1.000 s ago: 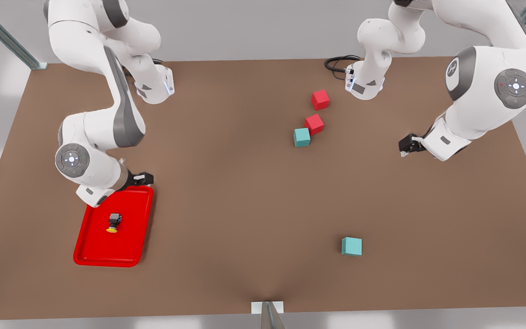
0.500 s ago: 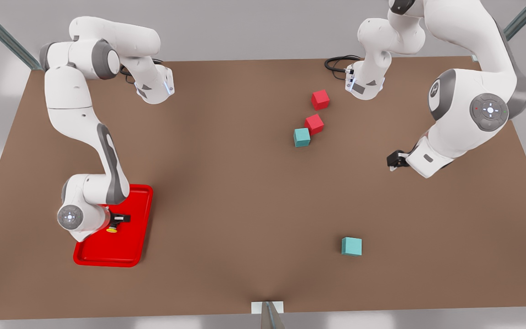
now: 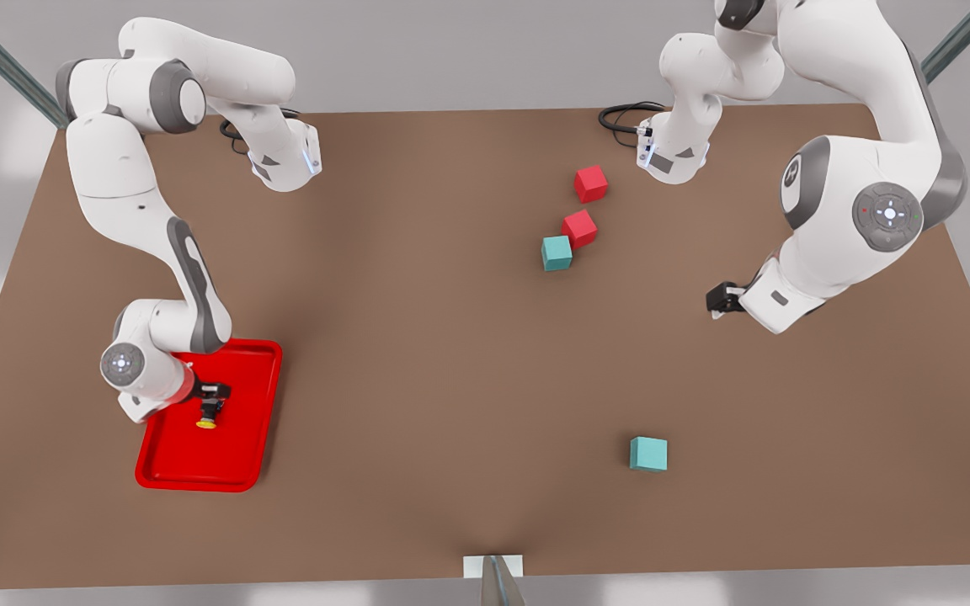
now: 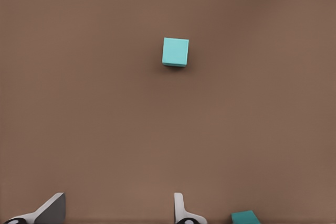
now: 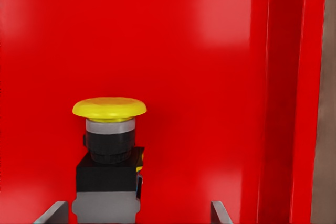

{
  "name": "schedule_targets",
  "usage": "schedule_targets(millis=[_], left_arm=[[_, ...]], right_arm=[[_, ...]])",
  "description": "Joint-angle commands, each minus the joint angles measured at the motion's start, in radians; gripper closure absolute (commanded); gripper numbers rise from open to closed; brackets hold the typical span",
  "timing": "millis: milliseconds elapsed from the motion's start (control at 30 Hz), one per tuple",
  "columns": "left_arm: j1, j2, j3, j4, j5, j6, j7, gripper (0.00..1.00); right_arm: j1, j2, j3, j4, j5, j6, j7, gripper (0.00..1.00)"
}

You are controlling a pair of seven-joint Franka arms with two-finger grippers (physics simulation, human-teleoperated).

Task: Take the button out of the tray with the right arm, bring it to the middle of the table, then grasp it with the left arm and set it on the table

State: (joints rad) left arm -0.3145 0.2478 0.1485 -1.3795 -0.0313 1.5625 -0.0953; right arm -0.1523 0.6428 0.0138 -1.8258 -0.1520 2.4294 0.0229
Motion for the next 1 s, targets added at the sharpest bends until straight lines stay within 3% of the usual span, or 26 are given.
schedule_targets(millis=[0,333,400,433,467,667,767,967], left_arm=[[0.000,-0.001,0.000,0.000,0.001,0.001,-0.008,0.00],[-0.001,-0.001,0.000,-0.001,-0.001,-0.005,-0.008,0.00],[-0.001,-0.001,0.000,-0.001,-0.001,-0.007,-0.008,0.00],[-0.001,-0.001,0.000,-0.001,0.001,-0.009,-0.008,0.00],[-0.001,-0.001,0.000,-0.001,0.001,-0.009,-0.008,0.00],[-0.009,-0.002,0.000,-0.001,-0.001,-0.016,-0.008,0.00],[-0.009,-0.002,0.000,-0.001,0.001,-0.016,-0.008,0.00],[-0.017,-0.001,0.000,-0.001,-0.001,-0.016,-0.009,0.00]], right_arm=[[0.003,0.011,0.000,0.008,0.005,0.105,0.061,0.00],[0.014,0.058,0.000,0.016,-0.001,0.105,0.078,0.00],[0.016,0.057,0.000,0.019,-0.003,0.097,0.057,0.24],[0.016,0.054,0.002,0.019,-0.003,0.094,0.054,0.44],[0.016,0.052,0.002,0.019,-0.003,0.094,0.039,0.48],[0.014,0.047,0.023,0.094,0.005,-0.047,0.042,0.42],[0.014,0.047,0.023,0.095,-0.001,-0.047,0.017,0.52],[0.019,0.047,0.023,0.095,-0.004,-0.052,-0.034,0.55]])
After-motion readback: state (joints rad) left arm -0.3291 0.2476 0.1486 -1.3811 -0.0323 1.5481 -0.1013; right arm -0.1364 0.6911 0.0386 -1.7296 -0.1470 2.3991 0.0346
